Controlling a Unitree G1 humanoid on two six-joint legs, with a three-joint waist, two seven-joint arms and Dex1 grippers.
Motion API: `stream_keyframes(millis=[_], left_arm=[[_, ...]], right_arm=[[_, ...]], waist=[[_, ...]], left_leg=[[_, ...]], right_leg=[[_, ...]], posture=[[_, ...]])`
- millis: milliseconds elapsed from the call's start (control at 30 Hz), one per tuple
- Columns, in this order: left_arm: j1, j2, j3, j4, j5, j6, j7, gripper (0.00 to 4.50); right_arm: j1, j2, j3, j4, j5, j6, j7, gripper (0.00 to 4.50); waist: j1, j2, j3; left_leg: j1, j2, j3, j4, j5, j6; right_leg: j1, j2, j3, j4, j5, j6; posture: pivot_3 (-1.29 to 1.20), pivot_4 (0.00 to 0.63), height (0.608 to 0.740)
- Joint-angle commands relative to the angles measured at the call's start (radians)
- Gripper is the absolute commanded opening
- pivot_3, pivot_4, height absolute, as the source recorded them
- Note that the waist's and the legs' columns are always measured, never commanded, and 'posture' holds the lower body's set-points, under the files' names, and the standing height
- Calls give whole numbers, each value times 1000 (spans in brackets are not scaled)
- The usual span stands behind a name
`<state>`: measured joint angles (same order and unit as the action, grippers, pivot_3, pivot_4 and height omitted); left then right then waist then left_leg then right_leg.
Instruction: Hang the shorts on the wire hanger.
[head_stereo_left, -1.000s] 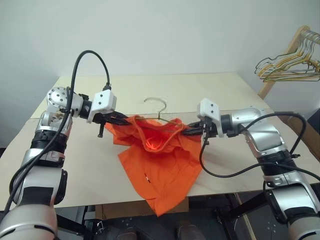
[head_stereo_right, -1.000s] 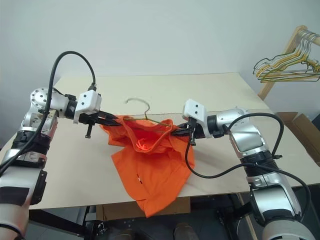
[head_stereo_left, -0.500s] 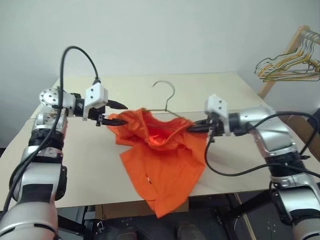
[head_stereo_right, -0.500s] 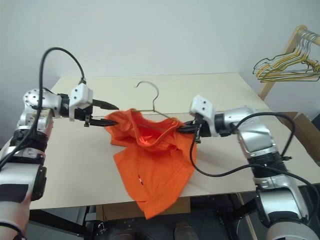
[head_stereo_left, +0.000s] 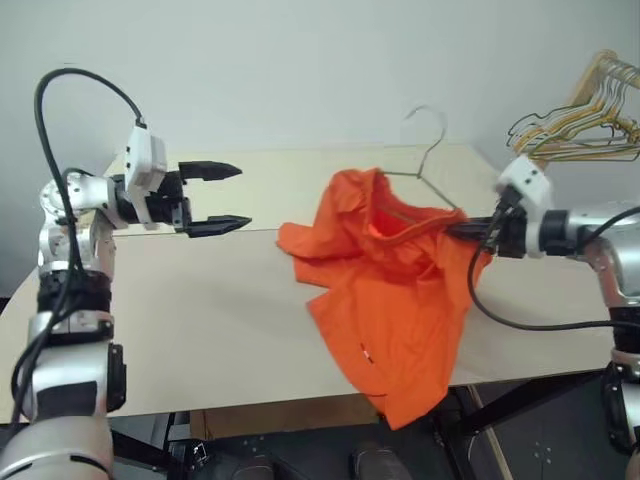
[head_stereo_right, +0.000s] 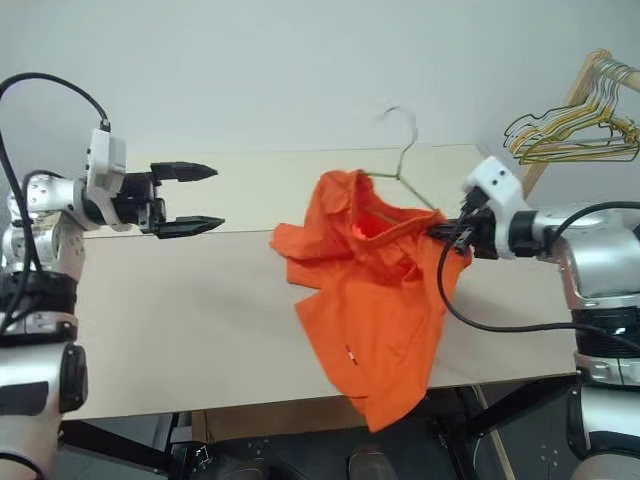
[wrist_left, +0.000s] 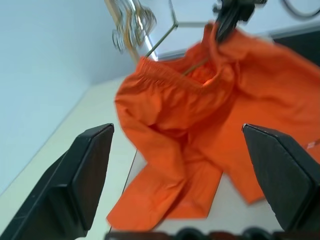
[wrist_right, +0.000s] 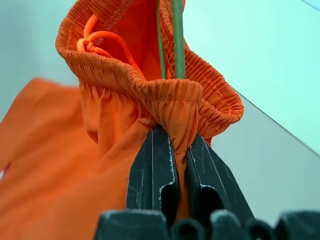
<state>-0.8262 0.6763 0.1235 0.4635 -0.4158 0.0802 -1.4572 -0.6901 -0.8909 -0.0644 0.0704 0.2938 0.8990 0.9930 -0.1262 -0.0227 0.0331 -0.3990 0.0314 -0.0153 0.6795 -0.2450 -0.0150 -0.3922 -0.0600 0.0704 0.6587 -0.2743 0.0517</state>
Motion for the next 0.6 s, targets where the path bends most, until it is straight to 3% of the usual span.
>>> stream_keyframes(millis=[33, 267, 400, 600], left_arm=[[48, -32, 32, -188, -80, 99, 100, 4460], [168, -95, 44, -359, -131, 139, 220, 4460], [205, -112, 40, -407, -150, 156, 248, 4460], [208, -135, 29, -450, -199, 182, 251, 4460]], right_arm=[[-9, 0, -115, -19, 16, 131, -130, 0], [83, 91, -298, -59, -14, 309, -407, 0], [57, 145, -438, -10, -55, 382, -589, 0], [17, 151, -504, 52, -173, 351, -841, 0]], waist=[[0, 0, 0], [-3, 0, 0], [-4, 2, -1], [-14, 4, -2]], left_leg=[[0, 0, 0, 0, 0, 0], [1, 0, 0, -1, 0, 0], [2, 0, 1, -1, 0, 0], [2, -1, 1, -1, 0, 0]], right_leg=[[0, 0, 0, 0, 0, 0], [1, 0, 1, 0, 0, 0], [2, 0, 2, -1, 0, 0], [2, 0, 2, -3, 0, 0]], posture=[[-160, 0, 740], [-180, 0, 740], [-193, 0, 740], [-191, 0, 740]])
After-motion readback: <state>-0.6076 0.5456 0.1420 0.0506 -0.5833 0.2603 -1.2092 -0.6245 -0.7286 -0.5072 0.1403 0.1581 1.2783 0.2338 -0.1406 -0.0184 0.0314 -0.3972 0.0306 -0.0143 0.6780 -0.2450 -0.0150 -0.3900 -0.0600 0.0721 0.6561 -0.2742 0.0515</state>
